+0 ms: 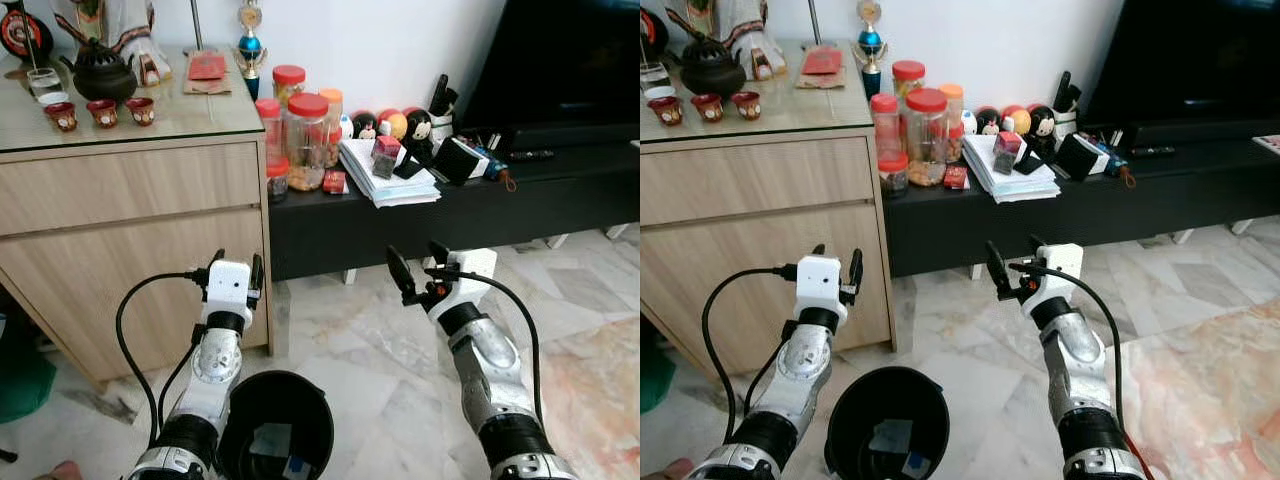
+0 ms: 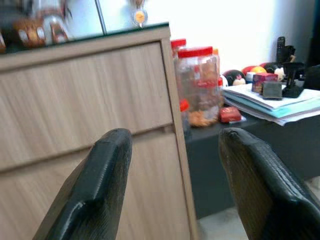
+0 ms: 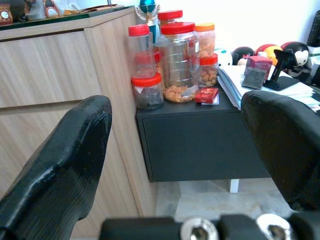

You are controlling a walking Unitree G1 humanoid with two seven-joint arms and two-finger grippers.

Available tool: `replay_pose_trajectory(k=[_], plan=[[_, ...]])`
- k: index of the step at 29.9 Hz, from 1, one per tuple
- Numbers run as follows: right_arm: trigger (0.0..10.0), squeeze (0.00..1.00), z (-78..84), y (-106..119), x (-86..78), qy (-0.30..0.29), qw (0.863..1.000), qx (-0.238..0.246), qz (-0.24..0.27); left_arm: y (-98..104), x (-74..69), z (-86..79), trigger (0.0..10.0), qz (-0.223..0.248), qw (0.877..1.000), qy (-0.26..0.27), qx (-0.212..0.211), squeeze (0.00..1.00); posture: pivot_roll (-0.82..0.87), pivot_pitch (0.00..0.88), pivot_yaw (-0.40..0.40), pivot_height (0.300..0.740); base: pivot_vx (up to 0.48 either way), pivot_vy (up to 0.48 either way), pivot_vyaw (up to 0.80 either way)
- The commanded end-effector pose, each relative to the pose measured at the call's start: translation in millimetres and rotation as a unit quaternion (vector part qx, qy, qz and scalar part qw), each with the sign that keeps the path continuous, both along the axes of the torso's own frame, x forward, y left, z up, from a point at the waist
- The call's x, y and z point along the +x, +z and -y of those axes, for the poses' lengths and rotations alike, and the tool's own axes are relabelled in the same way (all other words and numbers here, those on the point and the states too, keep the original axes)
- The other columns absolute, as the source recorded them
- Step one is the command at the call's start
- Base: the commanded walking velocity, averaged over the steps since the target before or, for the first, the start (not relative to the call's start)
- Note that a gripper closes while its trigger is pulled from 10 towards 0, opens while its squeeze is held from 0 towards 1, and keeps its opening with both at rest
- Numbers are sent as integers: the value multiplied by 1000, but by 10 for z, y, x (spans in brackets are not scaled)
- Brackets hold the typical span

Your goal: Picking trash to rubbish bin

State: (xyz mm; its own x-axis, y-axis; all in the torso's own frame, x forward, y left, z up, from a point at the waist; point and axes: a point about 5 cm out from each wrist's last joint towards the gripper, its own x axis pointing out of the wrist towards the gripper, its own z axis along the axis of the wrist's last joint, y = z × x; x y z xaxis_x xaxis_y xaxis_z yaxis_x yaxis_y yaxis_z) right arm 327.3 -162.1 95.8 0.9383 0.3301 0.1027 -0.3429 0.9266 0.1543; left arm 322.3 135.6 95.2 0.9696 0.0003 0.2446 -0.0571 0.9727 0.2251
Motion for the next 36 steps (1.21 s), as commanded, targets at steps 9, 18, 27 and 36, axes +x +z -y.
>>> replay_pose_trajectory(k=[9,18,27,36], plan=[[10000,0,13,110,38,-8,1000,-1,22,74,-14,6,10000,28,999,28,26,0,114,0,-88,740,0,0,0],[10000,0,4,93,33,-7,1000,-4,19,67,-22,26,10000,29,999,30,30,0,113,0,-85,740,0,0,0],[10000,0,15,91,37,-10,1000,-6,16,60,-26,53,10000,26,999,24,29,0,110,0,-83,740,0,0,0],[10000,0,4,86,41,-9,1000,-1,15,11,-22,85,10000,7,1000,12,13,0,110,0,-81,740,0,0,0]])
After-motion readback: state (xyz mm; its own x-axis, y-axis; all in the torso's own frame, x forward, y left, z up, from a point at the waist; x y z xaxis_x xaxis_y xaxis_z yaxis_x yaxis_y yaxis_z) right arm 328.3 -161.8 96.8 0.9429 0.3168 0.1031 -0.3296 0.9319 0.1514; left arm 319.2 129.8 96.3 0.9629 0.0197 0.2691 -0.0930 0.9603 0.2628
